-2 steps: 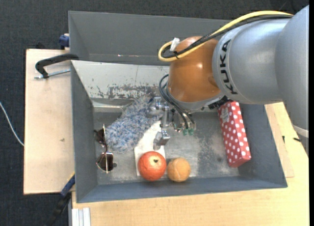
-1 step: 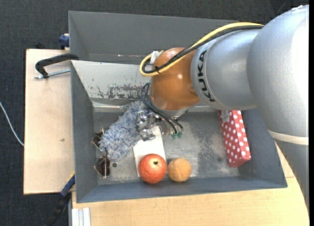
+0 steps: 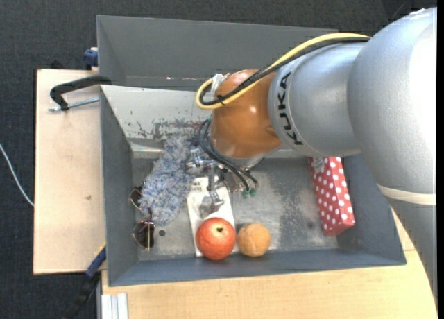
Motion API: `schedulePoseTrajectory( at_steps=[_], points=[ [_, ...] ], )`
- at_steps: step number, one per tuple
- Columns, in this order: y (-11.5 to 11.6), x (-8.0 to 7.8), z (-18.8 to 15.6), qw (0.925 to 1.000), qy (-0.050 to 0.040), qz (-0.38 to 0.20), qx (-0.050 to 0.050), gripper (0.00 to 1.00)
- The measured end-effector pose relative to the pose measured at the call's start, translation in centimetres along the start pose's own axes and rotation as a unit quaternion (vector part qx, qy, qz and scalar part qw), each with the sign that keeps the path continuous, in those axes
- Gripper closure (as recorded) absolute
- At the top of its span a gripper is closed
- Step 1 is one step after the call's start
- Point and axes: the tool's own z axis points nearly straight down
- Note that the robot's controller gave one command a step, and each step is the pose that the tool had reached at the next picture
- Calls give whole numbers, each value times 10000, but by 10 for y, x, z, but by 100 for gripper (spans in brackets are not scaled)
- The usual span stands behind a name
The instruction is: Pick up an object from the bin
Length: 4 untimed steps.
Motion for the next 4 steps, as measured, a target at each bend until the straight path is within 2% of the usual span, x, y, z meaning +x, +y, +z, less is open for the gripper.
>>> schedulePoseTrajectory(
  at_steps=[1, 2, 3, 4],
  points=[
    [0, -4, -2, 10000, -97, 7, 1, 100],
    [0, -4, -2, 9999, -100, 8, 1, 100],
    [-1, -6, -103, 9998, 115, -145, -14, 100],
    [-1, -6, -102, 9998, 116, -143, -15, 100]
  ],
)
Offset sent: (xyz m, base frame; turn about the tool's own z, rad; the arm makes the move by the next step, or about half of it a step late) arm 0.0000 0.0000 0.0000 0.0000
